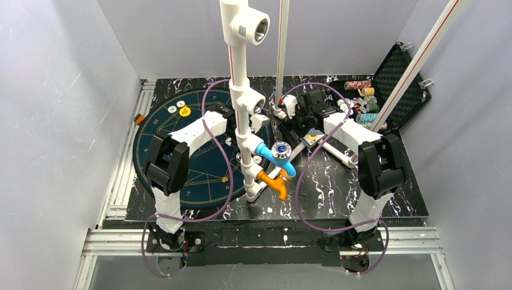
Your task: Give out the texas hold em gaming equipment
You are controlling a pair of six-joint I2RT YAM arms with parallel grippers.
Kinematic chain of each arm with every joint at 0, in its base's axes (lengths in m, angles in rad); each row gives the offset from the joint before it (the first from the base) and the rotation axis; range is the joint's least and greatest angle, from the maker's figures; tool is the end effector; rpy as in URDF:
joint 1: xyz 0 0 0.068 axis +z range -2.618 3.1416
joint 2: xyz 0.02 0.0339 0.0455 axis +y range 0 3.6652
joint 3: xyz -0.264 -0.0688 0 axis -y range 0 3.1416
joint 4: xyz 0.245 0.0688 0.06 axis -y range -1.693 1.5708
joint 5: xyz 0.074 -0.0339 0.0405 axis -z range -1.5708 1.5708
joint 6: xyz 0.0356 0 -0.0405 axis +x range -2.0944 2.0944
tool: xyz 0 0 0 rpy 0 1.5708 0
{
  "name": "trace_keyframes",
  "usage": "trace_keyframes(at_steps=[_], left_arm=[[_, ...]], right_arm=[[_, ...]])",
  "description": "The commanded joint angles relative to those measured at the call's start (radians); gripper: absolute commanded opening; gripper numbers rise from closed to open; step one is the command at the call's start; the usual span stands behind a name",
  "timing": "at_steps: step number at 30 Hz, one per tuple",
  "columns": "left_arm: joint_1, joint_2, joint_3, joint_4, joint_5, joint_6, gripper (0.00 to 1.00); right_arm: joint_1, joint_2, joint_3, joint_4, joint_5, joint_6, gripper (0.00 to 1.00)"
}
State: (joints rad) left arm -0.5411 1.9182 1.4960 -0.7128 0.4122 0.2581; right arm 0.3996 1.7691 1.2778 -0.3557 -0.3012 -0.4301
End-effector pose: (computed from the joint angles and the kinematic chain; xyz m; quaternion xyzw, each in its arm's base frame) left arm 0.3380 -0.2198 0.2194 0.4126 0.8632 -0.2276 0.1813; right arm 0.3532 0.1606 0.2287 -0.4213 0.8248 0.1350 0.3521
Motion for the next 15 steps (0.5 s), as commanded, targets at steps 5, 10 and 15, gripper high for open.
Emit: trace_keyframes(at_steps=[5,10,15], left_arm=[[-0.041,-0.049,-0.051,-0.019,-0.006,-0.002,0.30],[-0.064,-0.036,-0.069,0.007,-0.038,-0.004,0.30],[-0.089,-0.002,-0.073,0.035,-0.076,-0.026,0.30]], right_arm=[[-0.001,-0.022,0.008,0.014,0.000,-0.010,1.00],[-0.001,-0.028,0.002,0.014,0.004,-0.010,1.00],[-0.001,-0.031,-0.003,0.014,0.007,-0.015,1.00]])
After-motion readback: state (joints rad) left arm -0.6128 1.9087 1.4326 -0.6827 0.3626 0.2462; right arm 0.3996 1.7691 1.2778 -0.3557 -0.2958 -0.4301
